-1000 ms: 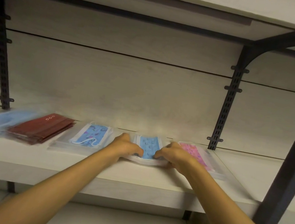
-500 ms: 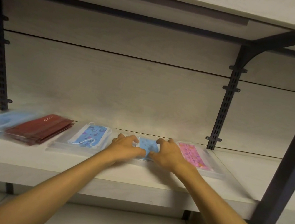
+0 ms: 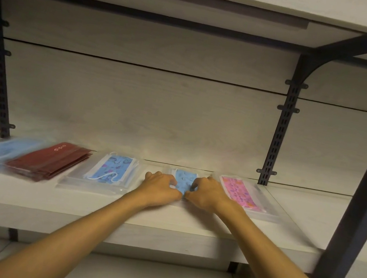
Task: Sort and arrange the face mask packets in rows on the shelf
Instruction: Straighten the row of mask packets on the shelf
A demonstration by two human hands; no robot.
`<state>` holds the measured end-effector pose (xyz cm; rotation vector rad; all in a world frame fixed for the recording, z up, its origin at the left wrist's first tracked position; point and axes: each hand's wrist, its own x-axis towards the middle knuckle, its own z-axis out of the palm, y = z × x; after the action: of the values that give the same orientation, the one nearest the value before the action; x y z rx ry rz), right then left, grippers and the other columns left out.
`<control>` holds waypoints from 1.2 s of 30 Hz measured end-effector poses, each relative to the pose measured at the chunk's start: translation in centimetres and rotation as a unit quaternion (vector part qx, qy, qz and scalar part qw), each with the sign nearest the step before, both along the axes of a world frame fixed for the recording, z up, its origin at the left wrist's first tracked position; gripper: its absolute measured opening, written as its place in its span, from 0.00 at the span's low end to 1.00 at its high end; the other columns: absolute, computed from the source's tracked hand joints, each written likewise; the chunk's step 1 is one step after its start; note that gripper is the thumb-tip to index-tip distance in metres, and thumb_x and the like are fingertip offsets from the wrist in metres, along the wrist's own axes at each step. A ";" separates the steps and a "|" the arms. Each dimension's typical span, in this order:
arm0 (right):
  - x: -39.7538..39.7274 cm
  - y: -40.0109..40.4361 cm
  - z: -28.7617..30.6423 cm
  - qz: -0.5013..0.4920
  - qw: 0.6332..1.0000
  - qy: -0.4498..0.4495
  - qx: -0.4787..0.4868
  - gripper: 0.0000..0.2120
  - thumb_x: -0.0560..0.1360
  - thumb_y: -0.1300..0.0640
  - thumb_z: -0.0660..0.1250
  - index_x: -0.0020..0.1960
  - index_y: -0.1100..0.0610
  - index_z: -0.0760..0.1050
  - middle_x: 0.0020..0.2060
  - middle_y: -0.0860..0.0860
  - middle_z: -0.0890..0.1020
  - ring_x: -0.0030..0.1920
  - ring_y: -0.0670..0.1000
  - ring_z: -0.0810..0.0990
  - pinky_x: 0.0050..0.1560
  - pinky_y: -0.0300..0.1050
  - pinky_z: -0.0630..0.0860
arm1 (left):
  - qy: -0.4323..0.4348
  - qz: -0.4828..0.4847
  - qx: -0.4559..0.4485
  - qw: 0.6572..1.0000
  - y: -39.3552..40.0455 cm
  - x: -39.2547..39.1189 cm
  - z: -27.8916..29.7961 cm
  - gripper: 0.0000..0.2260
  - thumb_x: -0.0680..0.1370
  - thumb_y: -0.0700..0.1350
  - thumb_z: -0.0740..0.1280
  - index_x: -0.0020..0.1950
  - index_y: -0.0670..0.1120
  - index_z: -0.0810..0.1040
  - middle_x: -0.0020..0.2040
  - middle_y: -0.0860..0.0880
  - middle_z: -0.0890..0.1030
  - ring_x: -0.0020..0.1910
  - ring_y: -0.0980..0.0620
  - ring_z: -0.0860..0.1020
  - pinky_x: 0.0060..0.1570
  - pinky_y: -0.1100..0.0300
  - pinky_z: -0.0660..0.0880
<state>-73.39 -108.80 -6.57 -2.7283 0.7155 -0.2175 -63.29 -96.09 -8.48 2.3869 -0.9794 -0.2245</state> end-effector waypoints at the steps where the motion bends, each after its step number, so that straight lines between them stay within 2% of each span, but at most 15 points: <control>1: 0.1 -0.1 0.0 0.000 1.000 0.001 -0.001 0.20 0.77 0.47 0.65 0.64 0.58 0.77 0.64 0.58 0.74 0.66 0.56 0.70 0.63 0.49 0.71 | -0.003 0.000 0.008 1.000 0.0 0.0 0.1 0.23 0.75 0.55 0.65 0.70 0.55 0.72 0.66 0.47 0.71 0.69 0.44 0.61 0.54 0.56 0.64; 4: 0.4 -0.3 0.0 -0.002 1.000 0.011 -0.005 0.22 0.77 0.47 0.65 0.67 0.57 0.75 0.65 0.58 0.73 0.65 0.56 0.72 0.62 0.49 0.71 | -0.018 -0.004 0.026 0.999 0.2 -0.1 0.5 0.24 0.75 0.56 0.65 0.71 0.56 0.72 0.67 0.46 0.71 0.70 0.44 0.61 0.56 0.54 0.66; 7: 0.5 -0.2 0.3 -0.003 0.999 0.019 -0.035 0.21 0.77 0.47 0.65 0.65 0.58 0.75 0.63 0.58 0.75 0.61 0.57 0.75 0.55 0.47 0.72 | -0.066 -0.004 0.027 0.997 0.6 -0.5 1.2 0.23 0.74 0.56 0.66 0.69 0.55 0.75 0.67 0.47 0.73 0.69 0.44 0.64 0.61 0.52 0.69; 10: 0.8 0.2 0.8 0.005 0.997 0.008 -0.083 0.13 0.76 0.49 0.65 0.54 0.58 0.76 0.57 0.58 0.78 0.54 0.58 0.76 0.47 0.46 0.70 | -0.119 -0.008 -0.013 0.993 1.4 -0.3 1.7 0.21 0.71 0.56 0.68 0.64 0.55 0.79 0.65 0.49 0.77 0.68 0.46 0.68 0.61 0.51 0.72; 11: 0.9 0.4 1.1 0.004 0.995 0.002 -0.095 0.10 0.76 0.50 0.65 0.49 0.57 0.75 0.55 0.58 0.79 0.51 0.58 0.76 0.46 0.47 0.70 | -0.136 -0.008 -0.022 0.990 1.7 -0.2 2.0 0.20 0.71 0.56 0.68 0.63 0.55 0.79 0.64 0.49 0.77 0.67 0.46 0.69 0.59 0.52 0.72; 12: 1.0 0.7 1.3 0.004 0.995 -0.008 -0.103 0.10 0.75 0.50 0.66 0.48 0.57 0.76 0.53 0.58 0.79 0.50 0.58 0.76 0.46 0.47 0.72 | -0.155 -0.006 -0.028 0.988 2.1 0.0 2.2 0.19 0.72 0.55 0.69 0.62 0.55 0.79 0.63 0.49 0.77 0.66 0.46 0.70 0.58 0.52 0.71; 15: 1.5 2.3 1.9 0.012 0.995 -0.046 -0.090 0.17 0.76 0.51 0.66 0.61 0.59 0.78 0.58 0.57 0.80 0.56 0.58 0.78 0.55 0.49 0.76 | -0.198 0.008 -0.035 0.980 3.6 0.7 3.0 0.17 0.74 0.55 0.68 0.62 0.56 0.79 0.63 0.49 0.77 0.65 0.46 0.71 0.58 0.52 0.71; 18: 2.5 4.3 2.2 0.018 0.994 -0.075 -0.077 0.17 0.76 0.51 0.66 0.62 0.58 0.78 0.58 0.55 0.82 0.58 0.57 0.78 0.54 0.47 0.74 | -0.215 0.026 -0.030 0.976 5.6 2.2 3.7 0.16 0.74 0.56 0.67 0.61 0.57 0.79 0.62 0.50 0.78 0.64 0.47 0.72 0.60 0.52 0.71; 27: 7.2 11.3 2.9 -0.006 0.995 -0.094 -0.031 0.14 0.74 0.52 0.68 0.54 0.59 0.81 0.50 0.55 0.84 0.53 0.58 0.80 0.50 0.47 0.76 | -0.168 0.014 -0.026 0.985 12.4 7.5 5.1 0.14 0.73 0.52 0.69 0.59 0.55 0.80 0.60 0.49 0.80 0.58 0.46 0.77 0.56 0.53 0.76; 30: 8.5 13.1 3.2 -0.025 0.996 -0.081 -0.015 0.15 0.74 0.52 0.68 0.55 0.62 0.81 0.50 0.57 0.84 0.51 0.58 0.80 0.48 0.48 0.77 | -0.150 -0.003 -0.005 0.989 14.0 8.9 5.0 0.17 0.73 0.49 0.68 0.62 0.52 0.79 0.62 0.47 0.80 0.60 0.45 0.77 0.57 0.55 0.75; 32: 9.3 14.1 3.1 -0.036 0.997 -0.062 -0.007 0.13 0.74 0.52 0.67 0.50 0.61 0.79 0.45 0.56 0.82 0.45 0.57 0.77 0.42 0.46 0.74 | -0.139 -0.006 0.008 0.990 14.6 9.8 4.8 0.18 0.74 0.48 0.67 0.64 0.50 0.78 0.64 0.46 0.78 0.63 0.45 0.75 0.58 0.56 0.73; 34: 10.0 14.9 2.8 -0.052 0.997 -0.049 -0.002 0.12 0.73 0.50 0.67 0.39 0.58 0.72 0.37 0.53 0.74 0.41 0.56 0.72 0.34 0.44 0.68 | -0.133 -0.005 0.024 0.991 15.2 10.6 4.3 0.19 0.75 0.49 0.68 0.66 0.49 0.76 0.67 0.44 0.76 0.65 0.44 0.74 0.59 0.57 0.71; 36: 10.5 15.5 2.6 -0.063 0.997 -0.032 0.007 0.14 0.73 0.46 0.69 0.42 0.57 0.70 0.41 0.53 0.74 0.43 0.56 0.73 0.38 0.44 0.67 | -0.132 0.001 0.036 0.991 15.6 11.1 3.9 0.20 0.76 0.49 0.68 0.68 0.47 0.74 0.68 0.43 0.75 0.66 0.43 0.73 0.60 0.58 0.71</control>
<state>-62.90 -93.30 -3.93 -2.6529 0.8681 -0.3251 -52.22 -80.48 -4.63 2.5277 -1.1043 0.0619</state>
